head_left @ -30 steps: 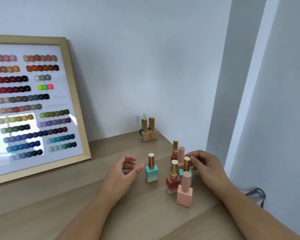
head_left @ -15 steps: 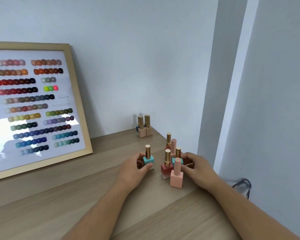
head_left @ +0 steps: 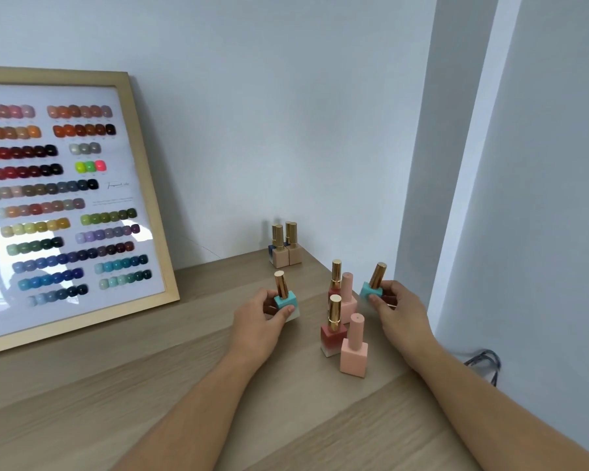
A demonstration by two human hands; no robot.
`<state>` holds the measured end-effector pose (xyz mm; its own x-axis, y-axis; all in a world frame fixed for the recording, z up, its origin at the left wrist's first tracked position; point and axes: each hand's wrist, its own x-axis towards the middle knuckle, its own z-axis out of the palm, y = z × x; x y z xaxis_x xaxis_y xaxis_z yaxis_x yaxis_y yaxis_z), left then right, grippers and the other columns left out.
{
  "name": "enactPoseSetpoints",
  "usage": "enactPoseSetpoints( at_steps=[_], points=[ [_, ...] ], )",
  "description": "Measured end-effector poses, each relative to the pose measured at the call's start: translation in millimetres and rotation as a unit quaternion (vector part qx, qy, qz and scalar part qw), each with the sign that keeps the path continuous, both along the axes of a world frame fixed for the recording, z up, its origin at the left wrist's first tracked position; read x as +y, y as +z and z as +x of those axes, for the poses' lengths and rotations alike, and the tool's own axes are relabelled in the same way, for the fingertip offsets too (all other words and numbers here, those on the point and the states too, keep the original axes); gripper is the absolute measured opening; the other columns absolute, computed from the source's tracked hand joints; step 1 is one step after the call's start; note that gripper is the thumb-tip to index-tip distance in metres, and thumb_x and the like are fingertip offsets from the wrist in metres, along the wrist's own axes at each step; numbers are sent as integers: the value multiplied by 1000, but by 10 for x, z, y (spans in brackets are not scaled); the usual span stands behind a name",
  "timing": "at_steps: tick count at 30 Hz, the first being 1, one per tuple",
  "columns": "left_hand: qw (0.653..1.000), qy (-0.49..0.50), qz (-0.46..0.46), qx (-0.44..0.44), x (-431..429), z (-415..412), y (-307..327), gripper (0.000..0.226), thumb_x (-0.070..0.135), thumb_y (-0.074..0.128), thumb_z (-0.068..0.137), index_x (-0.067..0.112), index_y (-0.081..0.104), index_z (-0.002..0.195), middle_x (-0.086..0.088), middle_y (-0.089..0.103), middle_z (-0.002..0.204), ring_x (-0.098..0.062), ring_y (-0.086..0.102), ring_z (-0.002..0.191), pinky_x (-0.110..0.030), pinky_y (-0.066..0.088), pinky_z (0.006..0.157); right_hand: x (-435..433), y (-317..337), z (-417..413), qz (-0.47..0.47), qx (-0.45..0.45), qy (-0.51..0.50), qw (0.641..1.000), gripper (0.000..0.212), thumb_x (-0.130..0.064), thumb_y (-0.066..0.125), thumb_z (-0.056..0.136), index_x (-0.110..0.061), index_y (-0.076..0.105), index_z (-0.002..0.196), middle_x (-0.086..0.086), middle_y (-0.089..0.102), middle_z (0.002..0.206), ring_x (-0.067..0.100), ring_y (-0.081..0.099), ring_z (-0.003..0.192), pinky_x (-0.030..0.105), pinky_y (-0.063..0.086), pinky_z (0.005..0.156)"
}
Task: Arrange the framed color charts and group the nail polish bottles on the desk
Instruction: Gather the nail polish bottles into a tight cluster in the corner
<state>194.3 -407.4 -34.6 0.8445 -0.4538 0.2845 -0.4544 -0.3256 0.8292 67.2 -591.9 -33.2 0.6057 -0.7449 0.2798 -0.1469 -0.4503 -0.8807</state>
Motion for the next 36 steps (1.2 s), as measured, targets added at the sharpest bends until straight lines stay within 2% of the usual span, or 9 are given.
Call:
enactPoseSetpoints(
  at_steps=[5,8,12,17,22,27,29,33,36],
  points=[
    [1000,18,10,-8,-236,201,21,26,24,66,83,24,59,108,10,58,93,-3,53,80,-12,37,62,-129,28,434,14,-10,-8,1000,24,-16,56,90,-14,59,114,-1,63,109,15,58,98,28,44,91],
    [1000,25,11,-12,-358,364,15,26,26,66,83,24,59,108,9,59,93,-2,53,80,-12,37,63,-207,37,703,25,-18,2,1000,23,-16,57,88,-15,59,112,0,64,104,15,58,95,26,44,87],
    [999,31,14,-8,-519,582,13,26,29,66,83,26,58,107,17,55,84,1,53,76,-10,36,59,-339,31,1041,22,-22,32,999,22,-12,58,87,-15,61,108,0,63,101,9,57,86,8,39,70],
    [999,35,16,-9,-695,785,20,28,28,67,82,26,57,108,16,55,85,3,52,75,-10,36,59,-427,46,1402,-52,36,95,993,25,-15,63,85,-13,60,110,-3,59,99,10,54,87,0,36,62],
    [999,36,24,-22,-789,896,21,33,26,68,82,24,57,113,4,62,106,-6,55,87,-21,46,75,-415,60,1567,-124,58,132,982,27,-16,64,84,-11,62,110,7,66,108,16,60,94,19,42,80],
    [996,37,48,-58,-816,900,23,35,26,67,82,20,57,115,-1,61,111,-13,56,95,-28,48,83,-392,88,1572,-142,76,171,972,32,-15,64,84,-10,60,116,8,65,115,19,61,102,25,44,89],
    [997,36,46,-58,-812,900,24,34,25,67,82,20,57,114,-1,61,111,-12,56,94,-26,49,80,-381,97,1561,-152,82,190,967,33,-15,62,86,-11,60,119,8,65,117,19,61,104,26,44,91],
    [998,38,21,-50,-791,894,25,30,24,69,80,22,56,107,5,61,98,-3,55,78,-12,41,61,-355,110,1536,-160,85,209,961,34,-14,58,89,-13,57,123,7,63,122,19,59,110,22,40,90],
    [998,44,13,-45,-788,903,18,30,22,71,79,25,53,103,11,55,87,1,53,74,-11,41,59,-354,99,1543,-159,81,200,963,36,-15,58,89,-14,55,124,7,62,123,18,59,107,22,42,88]
  ],
)
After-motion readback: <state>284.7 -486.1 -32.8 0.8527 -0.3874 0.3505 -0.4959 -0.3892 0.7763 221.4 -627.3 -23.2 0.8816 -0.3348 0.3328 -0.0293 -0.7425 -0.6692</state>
